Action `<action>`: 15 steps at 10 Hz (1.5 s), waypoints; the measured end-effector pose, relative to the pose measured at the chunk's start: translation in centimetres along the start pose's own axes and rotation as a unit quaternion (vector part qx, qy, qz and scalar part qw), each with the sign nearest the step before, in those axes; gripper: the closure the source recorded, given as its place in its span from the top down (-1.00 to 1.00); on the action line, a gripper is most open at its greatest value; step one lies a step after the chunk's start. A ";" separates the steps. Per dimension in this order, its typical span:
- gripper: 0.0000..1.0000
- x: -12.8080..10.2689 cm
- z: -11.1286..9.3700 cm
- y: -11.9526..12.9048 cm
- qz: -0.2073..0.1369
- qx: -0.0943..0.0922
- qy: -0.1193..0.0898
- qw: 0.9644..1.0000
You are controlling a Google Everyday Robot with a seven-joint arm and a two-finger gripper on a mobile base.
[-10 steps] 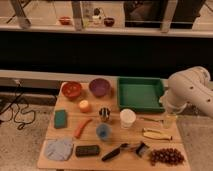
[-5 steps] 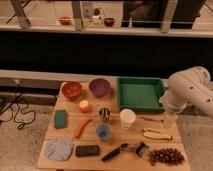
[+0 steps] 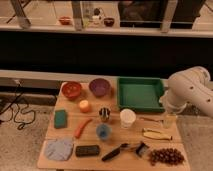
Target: Place pepper in tray
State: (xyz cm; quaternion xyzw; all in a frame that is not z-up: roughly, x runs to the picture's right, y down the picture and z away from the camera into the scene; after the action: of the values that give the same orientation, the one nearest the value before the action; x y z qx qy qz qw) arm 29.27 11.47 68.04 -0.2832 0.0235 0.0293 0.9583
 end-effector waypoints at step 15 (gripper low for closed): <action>0.60 -1.3 0.3 0.7 -0.005 -0.012 -0.048 0.999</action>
State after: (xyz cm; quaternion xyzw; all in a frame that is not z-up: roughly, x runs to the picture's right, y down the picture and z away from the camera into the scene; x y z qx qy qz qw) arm 27.94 12.16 67.98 -0.2932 -0.0247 0.0384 0.9550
